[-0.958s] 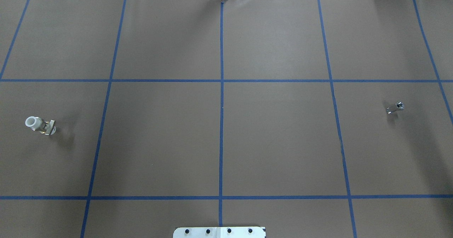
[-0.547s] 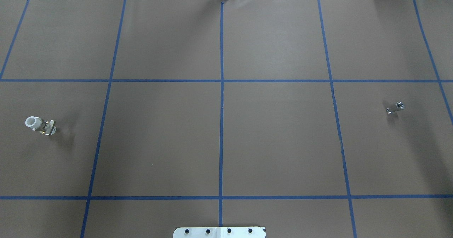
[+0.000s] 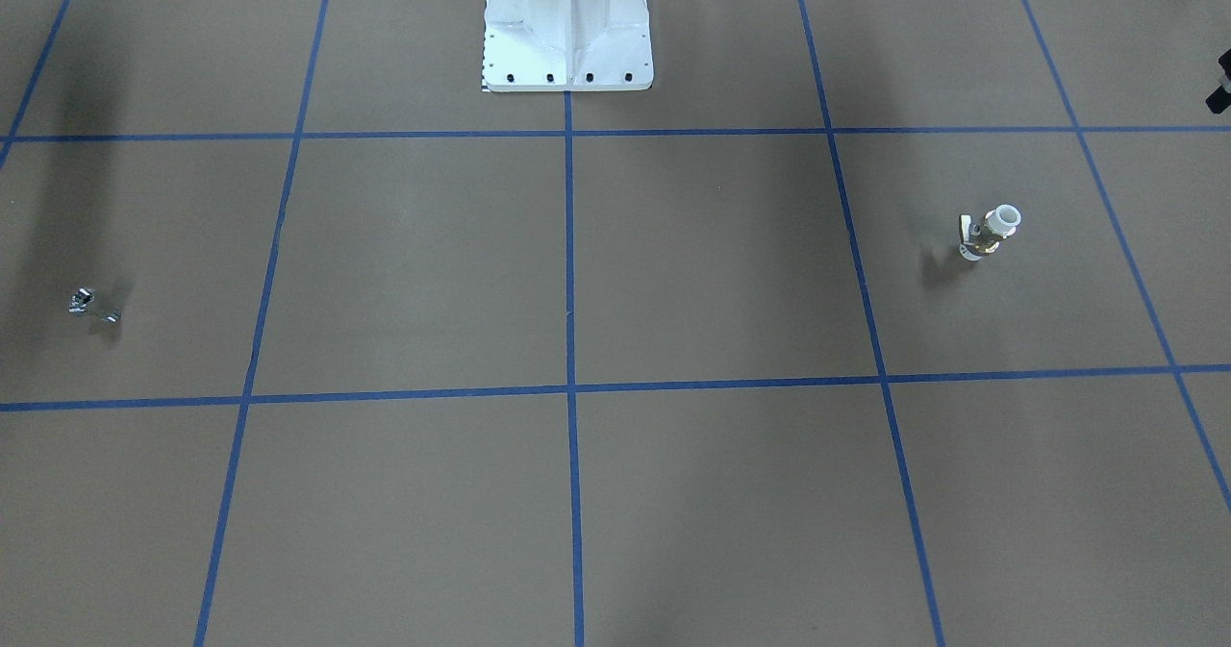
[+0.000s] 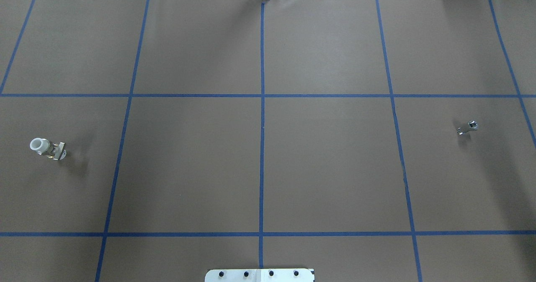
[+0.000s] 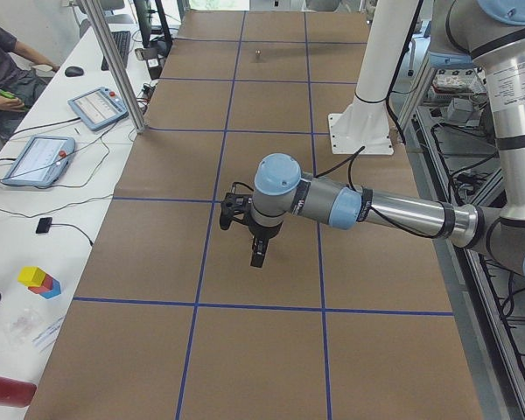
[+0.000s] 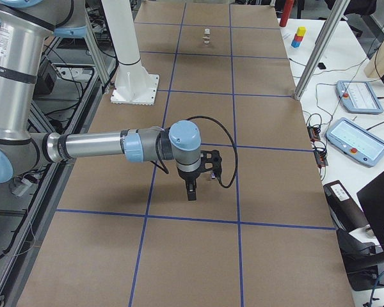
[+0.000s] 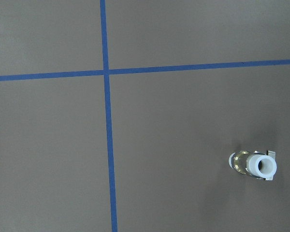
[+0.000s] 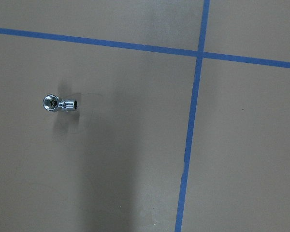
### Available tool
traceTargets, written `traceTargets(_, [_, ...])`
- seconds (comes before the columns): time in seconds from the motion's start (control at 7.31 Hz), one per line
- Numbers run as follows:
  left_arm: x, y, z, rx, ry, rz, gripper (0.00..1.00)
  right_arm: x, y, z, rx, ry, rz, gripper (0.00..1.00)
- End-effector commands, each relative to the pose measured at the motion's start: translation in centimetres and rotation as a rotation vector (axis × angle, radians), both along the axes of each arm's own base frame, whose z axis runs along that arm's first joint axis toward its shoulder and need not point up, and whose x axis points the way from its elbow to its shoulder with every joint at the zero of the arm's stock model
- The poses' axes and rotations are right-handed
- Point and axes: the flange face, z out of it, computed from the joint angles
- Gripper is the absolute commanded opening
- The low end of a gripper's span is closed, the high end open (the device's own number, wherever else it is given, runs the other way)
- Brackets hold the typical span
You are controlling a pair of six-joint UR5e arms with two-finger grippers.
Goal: Assemble PPR valve and pipe with both arms
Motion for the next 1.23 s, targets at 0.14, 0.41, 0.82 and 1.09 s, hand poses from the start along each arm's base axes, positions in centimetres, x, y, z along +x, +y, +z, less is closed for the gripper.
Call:
traceTargets(0.14, [0.3,0.1,-0.2,0.024,0.003,0.006,1.0,0.1,0.5,0.9,-0.029,0.004,0.008,1.0])
traceTargets(0.41, [3.7,-0.7,-0.9,0.006,0.029,0.063,1.0,0.0,0.3,0.9,-0.024,0.003,0.004,1.0])
traceTargets(0.82, [12.9,-2.7,-4.4,-0.043,0.063,0.107,1.0,0.0,0.0,0.5,0.006,-0.001,0.005,1.0])
traceTargets(1.09, [20.8,-2.3,-4.4,-0.047,-0.041,0.084,1.0,-0.1,0.0,0.6,0.009,-0.005,0.004,1.0])
